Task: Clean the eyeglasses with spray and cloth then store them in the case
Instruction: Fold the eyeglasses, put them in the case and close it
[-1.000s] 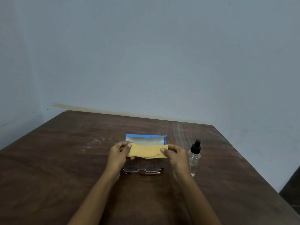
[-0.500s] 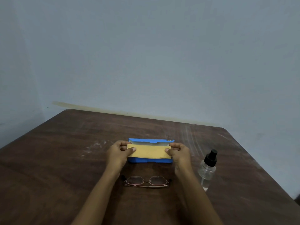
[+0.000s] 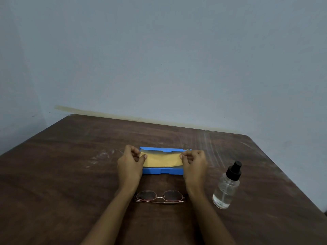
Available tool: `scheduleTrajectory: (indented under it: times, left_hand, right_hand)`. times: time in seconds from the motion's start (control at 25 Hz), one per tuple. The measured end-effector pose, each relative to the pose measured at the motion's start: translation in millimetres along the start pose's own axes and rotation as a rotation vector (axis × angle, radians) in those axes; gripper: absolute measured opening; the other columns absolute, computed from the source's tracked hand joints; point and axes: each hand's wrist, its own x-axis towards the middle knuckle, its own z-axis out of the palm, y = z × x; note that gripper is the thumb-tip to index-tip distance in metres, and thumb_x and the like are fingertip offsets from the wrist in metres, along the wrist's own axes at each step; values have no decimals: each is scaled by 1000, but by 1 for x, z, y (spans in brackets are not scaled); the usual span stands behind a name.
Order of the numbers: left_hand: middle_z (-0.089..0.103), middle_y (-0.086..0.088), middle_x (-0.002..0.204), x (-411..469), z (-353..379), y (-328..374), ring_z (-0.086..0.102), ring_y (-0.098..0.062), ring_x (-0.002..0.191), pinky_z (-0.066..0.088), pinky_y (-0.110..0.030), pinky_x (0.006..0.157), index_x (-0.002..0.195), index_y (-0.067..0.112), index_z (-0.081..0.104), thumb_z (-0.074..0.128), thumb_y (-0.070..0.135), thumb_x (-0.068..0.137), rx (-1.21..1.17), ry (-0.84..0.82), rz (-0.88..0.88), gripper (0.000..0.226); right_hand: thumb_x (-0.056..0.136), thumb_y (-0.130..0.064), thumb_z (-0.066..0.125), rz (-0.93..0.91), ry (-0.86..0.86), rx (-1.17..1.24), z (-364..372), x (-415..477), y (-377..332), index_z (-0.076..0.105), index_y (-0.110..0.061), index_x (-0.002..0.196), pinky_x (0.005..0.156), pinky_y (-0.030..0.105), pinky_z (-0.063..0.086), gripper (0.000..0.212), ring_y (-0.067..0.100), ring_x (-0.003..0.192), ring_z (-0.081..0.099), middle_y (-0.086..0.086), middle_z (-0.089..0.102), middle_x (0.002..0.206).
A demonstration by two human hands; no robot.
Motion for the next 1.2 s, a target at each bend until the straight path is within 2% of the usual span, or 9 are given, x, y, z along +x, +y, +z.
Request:
scheduleTrajectory:
  times: [0.08,0.2,0.24,0.36,0.48,0.56,0.68,0.92,1.2]
  left_hand:
    - [54,5,69,-3,3,0,53,-10,65,37,-21,56,68,19,47,70,7,75,16,11,75,27]
    - [58,0,75,-6,4,-4,53,-9,66,38,-21,59,70,16,53,69,6,75,39,2,163,20]
    - [58,0,77,-6,3,-6,53,-6,67,39,-19,60,73,15,56,69,6,76,47,-12,182,17]
    - [57,2,79,-6,2,-8,53,-2,68,37,-10,61,76,12,62,69,4,75,70,-50,245,11]
    - [59,0,83,-5,0,-8,54,-6,70,39,-12,65,79,9,66,67,2,77,85,-50,285,7]
    - [61,-3,87,-4,0,-8,54,-9,75,41,-17,70,84,7,68,65,3,79,107,-39,298,8]
    - [62,-4,94,-4,0,-8,52,-6,81,42,-18,74,95,6,68,62,4,82,165,-32,321,15]
    - [62,-8,96,-5,-2,-8,51,-9,84,42,-20,75,103,2,66,59,3,84,232,-69,383,21]
    - [62,-14,108,-7,-4,-8,61,-21,94,43,-21,84,97,-4,66,61,-2,80,311,-109,446,18]
  right_hand:
    - [84,2,59,-102,-23,-59,2,-4,2,65,-2,85,72,12,48,7,7,77,50,-2,45,93]
    - [85,4,56,-187,-30,-126,1,-8,3,65,4,89,72,-2,37,10,5,76,43,-1,44,93]
    - [86,4,55,-202,-36,-138,1,-8,3,65,5,92,72,-3,36,12,6,75,42,1,44,93]
    - [88,3,51,-213,-48,-171,0,-9,3,64,5,97,75,13,41,17,7,76,43,8,52,99]
    - [90,-1,49,-203,-48,-201,1,-10,4,65,2,103,79,23,43,20,13,86,48,10,55,108]
    - [91,-6,49,-177,-37,-245,2,-12,6,65,-4,107,90,20,29,22,17,98,48,6,56,113]
    - [92,-10,48,-146,-35,-320,2,-12,8,64,-9,111,86,14,15,25,20,109,49,2,55,118]
    - [93,-12,45,-138,-87,-393,1,-12,9,61,-10,115,99,19,15,27,19,117,45,1,54,120]
    - [94,-11,42,-168,-156,-463,1,-11,9,60,-7,116,108,26,12,29,17,117,42,4,54,124]
